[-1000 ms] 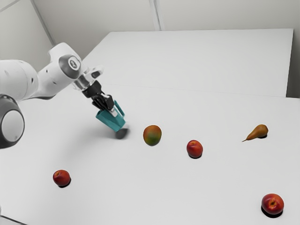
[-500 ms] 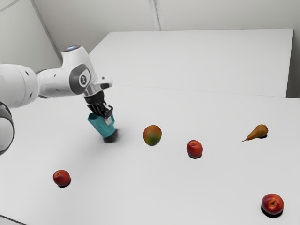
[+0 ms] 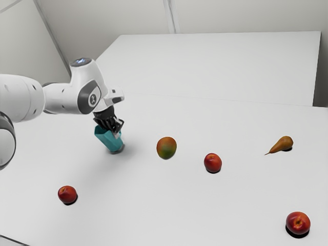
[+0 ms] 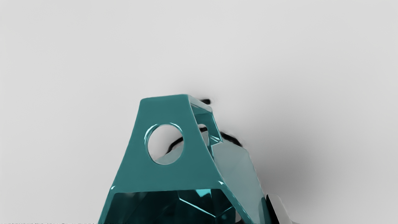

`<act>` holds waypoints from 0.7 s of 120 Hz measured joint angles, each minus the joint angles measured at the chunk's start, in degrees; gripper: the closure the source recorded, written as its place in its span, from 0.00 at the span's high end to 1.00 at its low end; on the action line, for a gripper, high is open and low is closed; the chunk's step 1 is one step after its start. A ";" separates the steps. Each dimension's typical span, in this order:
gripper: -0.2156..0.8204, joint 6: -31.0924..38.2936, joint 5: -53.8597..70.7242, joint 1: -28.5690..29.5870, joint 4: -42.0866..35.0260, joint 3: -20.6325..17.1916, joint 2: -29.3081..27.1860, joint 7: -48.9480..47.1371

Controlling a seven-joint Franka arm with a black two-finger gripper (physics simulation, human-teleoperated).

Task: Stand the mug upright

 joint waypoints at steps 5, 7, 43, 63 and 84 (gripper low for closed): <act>0.05 0.10 0.51 -0.10 0.00 0.04 0.06 -0.40; 0.05 0.13 0.70 -0.19 0.00 0.05 0.09 -0.56; 0.05 0.39 2.48 -0.55 0.01 0.15 0.84 -2.73; 0.08 0.35 3.85 -0.62 0.06 0.16 1.61 -3.42; 0.44 0.14 4.27 -0.62 0.25 0.15 1.67 -3.26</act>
